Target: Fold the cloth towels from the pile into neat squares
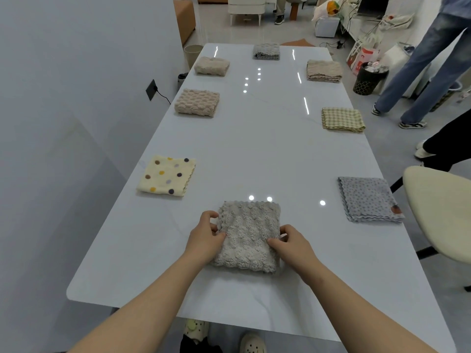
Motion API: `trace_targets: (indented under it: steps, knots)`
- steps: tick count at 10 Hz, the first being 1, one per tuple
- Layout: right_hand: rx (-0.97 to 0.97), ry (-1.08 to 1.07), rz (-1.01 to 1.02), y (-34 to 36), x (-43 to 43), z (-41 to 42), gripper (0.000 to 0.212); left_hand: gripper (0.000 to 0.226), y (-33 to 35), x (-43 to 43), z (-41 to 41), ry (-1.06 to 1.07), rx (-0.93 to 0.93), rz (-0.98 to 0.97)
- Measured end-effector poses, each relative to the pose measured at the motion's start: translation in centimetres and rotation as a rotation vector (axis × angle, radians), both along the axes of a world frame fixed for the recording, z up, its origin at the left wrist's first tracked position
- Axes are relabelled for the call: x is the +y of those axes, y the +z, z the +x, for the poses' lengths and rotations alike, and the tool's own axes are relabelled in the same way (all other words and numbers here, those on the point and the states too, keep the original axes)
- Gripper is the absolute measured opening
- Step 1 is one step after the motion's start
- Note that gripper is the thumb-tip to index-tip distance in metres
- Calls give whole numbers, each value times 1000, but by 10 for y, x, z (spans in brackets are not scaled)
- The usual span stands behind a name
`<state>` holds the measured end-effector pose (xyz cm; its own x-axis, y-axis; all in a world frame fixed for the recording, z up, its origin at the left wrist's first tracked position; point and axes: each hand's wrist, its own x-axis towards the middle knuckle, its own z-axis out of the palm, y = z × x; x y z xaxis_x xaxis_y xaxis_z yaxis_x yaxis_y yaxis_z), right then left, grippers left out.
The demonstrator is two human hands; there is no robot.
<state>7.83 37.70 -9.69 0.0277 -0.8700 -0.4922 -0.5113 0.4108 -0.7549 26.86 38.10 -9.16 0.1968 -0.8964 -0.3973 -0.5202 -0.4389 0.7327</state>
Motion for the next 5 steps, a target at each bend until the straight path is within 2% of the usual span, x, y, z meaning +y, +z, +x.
trace_targets:
  steps: [2,3,4,5]
  knots:
    - [-22,-39,-1,-1,3,0,17,46,-1,2,0,-23,-41,11]
    - [-95,-91,9,1,5,-2,18,49,1,1,0,-10,-81,-6]
    - [-128,-111,-7,2,7,-4,22,45,1,4,2,-35,-152,-34]
    - [-110,-130,-61,4,10,-6,21,39,6,8,6,-70,-321,-73]
